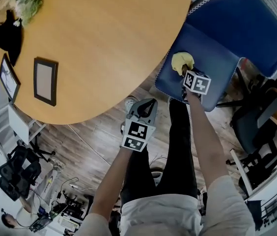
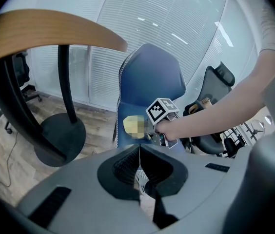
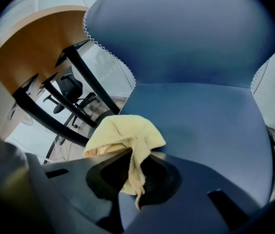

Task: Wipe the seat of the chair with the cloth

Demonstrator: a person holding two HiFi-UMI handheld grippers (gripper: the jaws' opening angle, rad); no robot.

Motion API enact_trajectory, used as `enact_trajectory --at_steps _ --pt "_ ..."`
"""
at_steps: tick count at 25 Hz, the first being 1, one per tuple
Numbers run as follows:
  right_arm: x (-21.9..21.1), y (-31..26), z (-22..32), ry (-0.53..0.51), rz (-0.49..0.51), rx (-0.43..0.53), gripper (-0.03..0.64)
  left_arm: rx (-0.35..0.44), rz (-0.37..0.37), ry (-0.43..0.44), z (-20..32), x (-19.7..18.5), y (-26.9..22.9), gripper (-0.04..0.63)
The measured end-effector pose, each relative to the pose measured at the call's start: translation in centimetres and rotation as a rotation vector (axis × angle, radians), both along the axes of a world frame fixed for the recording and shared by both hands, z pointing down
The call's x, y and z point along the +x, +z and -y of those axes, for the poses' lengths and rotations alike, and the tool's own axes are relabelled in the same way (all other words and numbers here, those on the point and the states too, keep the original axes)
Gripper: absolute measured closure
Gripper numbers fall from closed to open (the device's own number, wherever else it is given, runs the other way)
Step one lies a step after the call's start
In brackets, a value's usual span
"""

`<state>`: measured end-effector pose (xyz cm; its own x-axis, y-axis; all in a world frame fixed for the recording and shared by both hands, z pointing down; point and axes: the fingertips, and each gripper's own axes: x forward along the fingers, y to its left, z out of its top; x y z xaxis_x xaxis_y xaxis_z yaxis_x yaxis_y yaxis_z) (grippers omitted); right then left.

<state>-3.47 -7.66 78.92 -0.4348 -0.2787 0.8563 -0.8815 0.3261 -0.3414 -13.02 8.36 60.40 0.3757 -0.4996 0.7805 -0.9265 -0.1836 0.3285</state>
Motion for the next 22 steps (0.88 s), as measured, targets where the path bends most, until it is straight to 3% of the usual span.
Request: enact_trajectory --at_steps 5,10,18,22 --pt "-0.2 0.1 -3.2 0.005 -0.012 -0.011 0.565 0.031 -0.008 0.082 -1.4 -0.5 -0.4 0.568" --pt "0.5 0.2 -6.0 0.092 -0.045 -0.003 0.565 0.058 -0.007 0.153 -3.2 -2.2 -1.0 0.568" --pt "0.3 0.0 -9.6 0.208 -0.068 0.033 0.565 0.036 0.007 0.236 -8.2 -6.1 -0.9 0.568" --pt "-0.2 0.0 -11.7 0.210 -0.076 0.022 0.565 0.017 0.008 0.263 -10.3 -7.4 -0.3 0.568"
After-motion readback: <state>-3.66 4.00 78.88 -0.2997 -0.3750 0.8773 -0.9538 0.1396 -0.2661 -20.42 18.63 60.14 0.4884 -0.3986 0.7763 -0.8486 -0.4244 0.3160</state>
